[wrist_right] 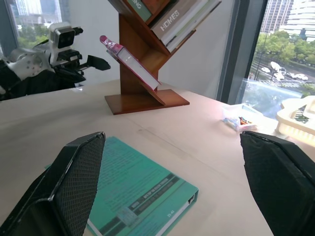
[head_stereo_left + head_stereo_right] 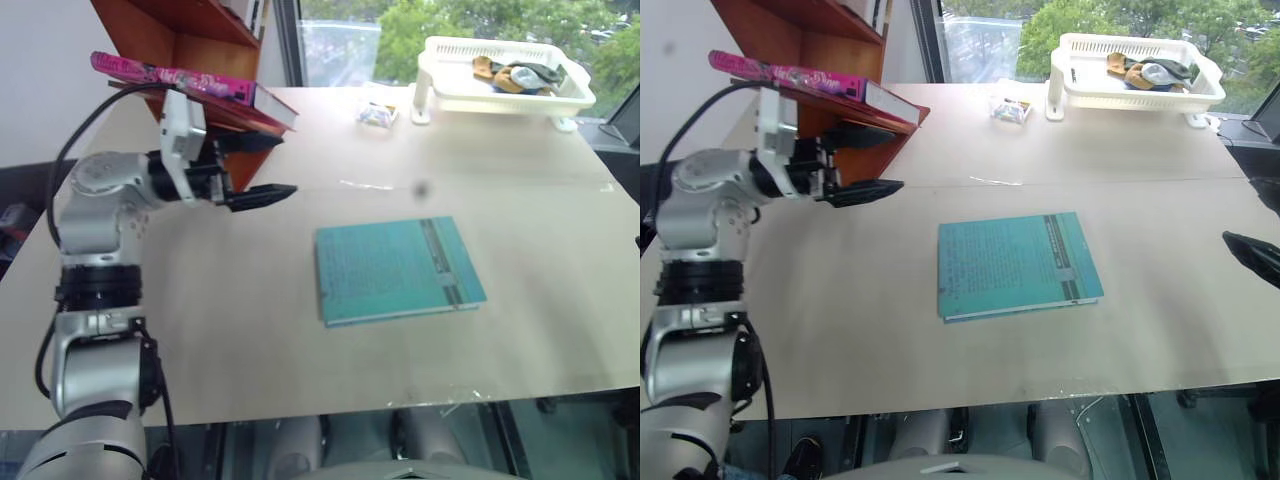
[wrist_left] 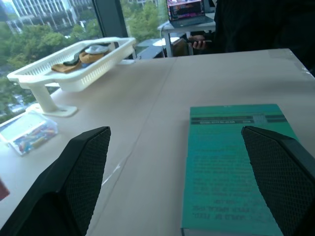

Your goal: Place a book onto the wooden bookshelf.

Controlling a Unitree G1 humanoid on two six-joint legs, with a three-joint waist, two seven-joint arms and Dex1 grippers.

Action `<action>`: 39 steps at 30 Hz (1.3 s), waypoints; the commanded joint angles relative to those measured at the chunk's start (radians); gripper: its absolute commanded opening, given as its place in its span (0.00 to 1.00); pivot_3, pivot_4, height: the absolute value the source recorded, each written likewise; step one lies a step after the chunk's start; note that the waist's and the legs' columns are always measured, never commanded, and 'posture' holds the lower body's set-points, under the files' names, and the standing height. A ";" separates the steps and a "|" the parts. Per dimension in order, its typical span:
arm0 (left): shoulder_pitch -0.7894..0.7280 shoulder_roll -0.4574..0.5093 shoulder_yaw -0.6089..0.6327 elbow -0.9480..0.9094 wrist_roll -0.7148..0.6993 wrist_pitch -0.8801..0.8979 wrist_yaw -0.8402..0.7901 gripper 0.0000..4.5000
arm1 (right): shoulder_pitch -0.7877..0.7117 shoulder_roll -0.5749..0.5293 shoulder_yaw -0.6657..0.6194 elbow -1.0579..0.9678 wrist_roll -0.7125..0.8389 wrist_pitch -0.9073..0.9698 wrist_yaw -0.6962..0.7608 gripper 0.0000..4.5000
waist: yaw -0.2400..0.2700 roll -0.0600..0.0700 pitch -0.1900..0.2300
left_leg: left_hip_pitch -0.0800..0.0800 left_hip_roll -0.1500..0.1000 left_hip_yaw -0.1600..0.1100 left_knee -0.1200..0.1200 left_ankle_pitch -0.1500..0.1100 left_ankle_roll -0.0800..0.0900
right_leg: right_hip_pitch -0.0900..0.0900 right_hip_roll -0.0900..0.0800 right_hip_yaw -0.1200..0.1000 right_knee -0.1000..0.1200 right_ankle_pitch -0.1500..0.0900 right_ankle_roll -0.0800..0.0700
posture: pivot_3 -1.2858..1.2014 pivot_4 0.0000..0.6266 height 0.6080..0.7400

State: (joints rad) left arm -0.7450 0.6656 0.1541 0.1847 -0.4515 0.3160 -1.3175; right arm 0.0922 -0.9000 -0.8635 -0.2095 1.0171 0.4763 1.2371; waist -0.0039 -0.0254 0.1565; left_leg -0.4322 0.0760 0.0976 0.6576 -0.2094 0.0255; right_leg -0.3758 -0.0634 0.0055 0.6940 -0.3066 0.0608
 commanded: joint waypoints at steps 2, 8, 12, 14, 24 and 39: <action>0.053 -0.083 0.015 -0.106 0.010 -0.039 0.187 0.99 | 0.002 -0.021 -0.050 -0.011 0.008 0.000 0.007 1.00 | -0.001 0.000 0.000 | 0.001 0.000 0.000 0.000 0.000 0.000 | 0.001 0.000 0.000 0.000 0.000 0.000 | 0.52 0.24 1.00; 0.067 -0.238 -0.005 -0.033 0.157 -0.239 0.473 0.99 | 0.002 -0.014 -0.044 -0.011 0.004 -0.006 0.006 1.00 | 0.001 0.000 0.000 | 0.001 -0.001 -0.001 0.002 0.000 0.000 | 0.003 0.000 -0.001 0.000 0.000 0.000 | 0.52 0.24 1.00; 0.013 -0.325 0.022 0.055 0.209 -0.366 0.656 0.99 | 0.010 -0.002 -0.034 -0.023 0.009 -0.002 0.003 1.00 | 0.001 0.000 0.000 | 0.001 -0.001 -0.001 0.002 0.000 0.000 | 0.003 0.000 -0.002 -0.001 0.000 0.000 | 0.52 0.24 1.00; 0.004 -0.354 0.011 0.083 0.242 -0.434 0.713 0.99 | 0.011 0.008 -0.027 -0.032 0.012 -0.002 -0.004 1.00 | 0.003 0.000 0.000 | 0.001 -0.001 -0.001 0.003 0.000 0.000 | 0.004 0.000 -0.002 -0.001 0.000 0.000 | 0.52 0.24 1.00; 0.022 -0.392 0.040 0.140 0.270 -0.422 0.936 0.99 | 0.040 0.044 -0.032 -0.072 0.017 -0.004 -0.028 1.00 | 0.002 0.000 0.000 | 0.001 -0.001 -0.001 0.002 0.000 0.000 | 0.003 0.000 -0.002 -0.002 0.000 0.000 | 0.52 0.24 1.00; 0.101 -0.231 -0.011 0.004 0.127 -0.186 0.631 0.99 | 0.071 0.057 -0.022 -0.081 0.002 -0.011 -0.038 1.00 | -0.006 0.000 0.000 | 0.001 -0.001 -0.001 0.000 0.000 0.000 | 0.003 0.000 -0.002 -0.003 0.000 0.000 | 0.52 0.24 1.00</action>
State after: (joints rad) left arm -0.6527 0.4133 0.1455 0.2432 -0.2957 0.0957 -0.6453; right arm 0.1562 -0.8458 -0.8678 -0.2675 1.0163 0.4768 1.1949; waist -0.0101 -0.0253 0.1564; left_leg -0.4314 0.0753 0.0968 0.6572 -0.2097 0.0256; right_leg -0.3727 -0.0633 0.0032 0.6908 -0.3065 0.0609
